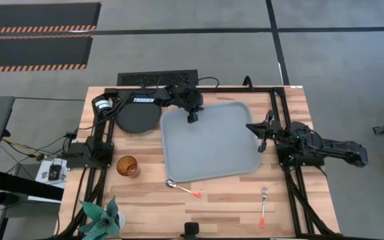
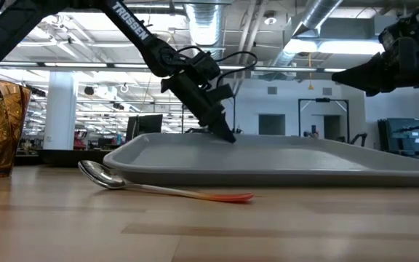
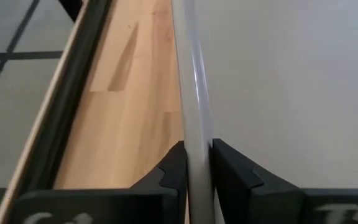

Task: Pick and place plate/cup/fork/spoon on tray
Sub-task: Prepare the gray tray in the center of the table

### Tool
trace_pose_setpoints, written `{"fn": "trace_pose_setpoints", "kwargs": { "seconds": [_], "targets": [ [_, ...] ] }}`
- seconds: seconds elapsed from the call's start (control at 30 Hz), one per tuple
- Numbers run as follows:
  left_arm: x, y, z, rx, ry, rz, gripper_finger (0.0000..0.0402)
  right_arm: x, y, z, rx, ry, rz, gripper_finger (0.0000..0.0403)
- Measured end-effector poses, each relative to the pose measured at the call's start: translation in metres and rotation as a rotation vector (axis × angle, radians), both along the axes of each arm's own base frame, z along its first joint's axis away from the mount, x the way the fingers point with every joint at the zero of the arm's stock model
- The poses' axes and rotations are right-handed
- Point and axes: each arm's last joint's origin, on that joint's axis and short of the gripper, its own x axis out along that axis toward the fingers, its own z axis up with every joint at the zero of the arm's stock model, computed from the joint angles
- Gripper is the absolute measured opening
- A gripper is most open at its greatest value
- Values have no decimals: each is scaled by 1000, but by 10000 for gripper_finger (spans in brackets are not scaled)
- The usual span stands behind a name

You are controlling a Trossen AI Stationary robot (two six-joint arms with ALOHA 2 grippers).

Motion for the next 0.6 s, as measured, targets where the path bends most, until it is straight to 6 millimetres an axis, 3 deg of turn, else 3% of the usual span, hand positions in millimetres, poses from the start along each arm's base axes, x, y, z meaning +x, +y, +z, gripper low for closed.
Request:
{"fn": "trace_pose_setpoints", "kwargs": {
  "seconds": [0.27, 0.6],
  "targets": [
    [1, -4, -1, 74, 46, 2, 100, 0, 0, 0, 0, -1, 0, 29],
    [-1, -6, 7, 61, 43, 30, 111, 0, 0, 0, 0, -1, 0, 29]
  ]
}}
